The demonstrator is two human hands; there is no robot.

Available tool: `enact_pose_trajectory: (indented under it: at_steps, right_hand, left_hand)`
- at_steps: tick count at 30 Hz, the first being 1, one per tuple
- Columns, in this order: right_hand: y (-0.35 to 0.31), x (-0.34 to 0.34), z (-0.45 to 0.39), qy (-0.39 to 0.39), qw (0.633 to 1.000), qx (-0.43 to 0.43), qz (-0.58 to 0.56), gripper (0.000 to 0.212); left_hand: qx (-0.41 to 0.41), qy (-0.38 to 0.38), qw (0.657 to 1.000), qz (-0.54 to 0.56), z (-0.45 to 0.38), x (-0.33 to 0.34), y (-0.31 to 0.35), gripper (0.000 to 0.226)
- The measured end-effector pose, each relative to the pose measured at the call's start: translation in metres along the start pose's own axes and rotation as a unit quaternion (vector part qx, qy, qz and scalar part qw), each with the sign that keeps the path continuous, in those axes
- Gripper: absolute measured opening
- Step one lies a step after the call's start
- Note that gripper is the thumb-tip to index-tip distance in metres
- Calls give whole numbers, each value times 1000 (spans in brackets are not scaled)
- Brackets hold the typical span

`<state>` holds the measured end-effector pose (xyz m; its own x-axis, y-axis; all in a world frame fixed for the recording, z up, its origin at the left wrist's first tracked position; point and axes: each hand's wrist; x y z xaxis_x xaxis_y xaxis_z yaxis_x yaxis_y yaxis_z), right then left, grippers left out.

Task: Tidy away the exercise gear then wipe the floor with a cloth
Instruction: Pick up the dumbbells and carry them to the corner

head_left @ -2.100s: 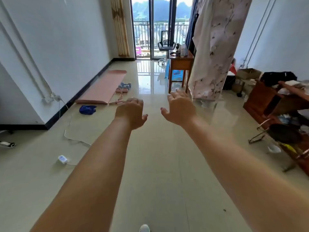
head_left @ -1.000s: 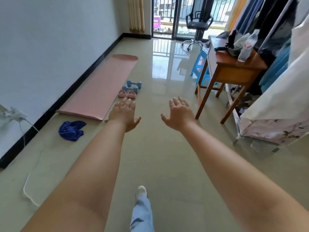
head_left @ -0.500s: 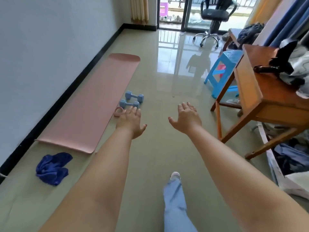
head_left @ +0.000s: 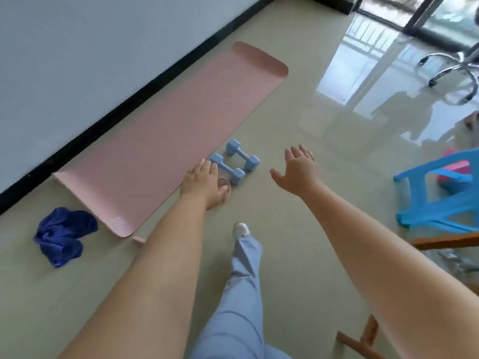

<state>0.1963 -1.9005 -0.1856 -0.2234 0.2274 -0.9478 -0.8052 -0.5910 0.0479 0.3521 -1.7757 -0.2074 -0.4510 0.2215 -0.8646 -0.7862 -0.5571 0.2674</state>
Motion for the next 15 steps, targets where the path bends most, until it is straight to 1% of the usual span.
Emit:
enact_pose_trajectory:
  at_steps: [2, 7, 12, 15]
  right_hand:
    - [4, -4, -63, -4, 1000, -19, 6, 66]
    - [15, -4, -232, -62, 996, -66, 23, 64]
    - [27, 22, -353, -127, 985, -114, 38, 62]
    - [34, 47, -424, -167, 974, -142, 48, 62]
  left_hand:
    - [-20, -7, 1000, 23, -56, -5, 1, 70]
    - [-85, -22, 993, 85, -204, -17, 2, 69]
    - [-152, -49, 981, 113, -312, -2, 6, 68]
    - [-193, -62, 967, 154, -371, 15, 9, 67]
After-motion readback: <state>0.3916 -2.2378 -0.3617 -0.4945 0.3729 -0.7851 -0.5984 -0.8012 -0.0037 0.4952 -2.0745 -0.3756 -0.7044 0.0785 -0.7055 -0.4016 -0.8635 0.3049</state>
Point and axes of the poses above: each hand's wrist, its own z-axis away from the middle knuckle, its own x-axis out of the palm, y = z × x, and after that the axes turned 11 degrees about z, right-handed
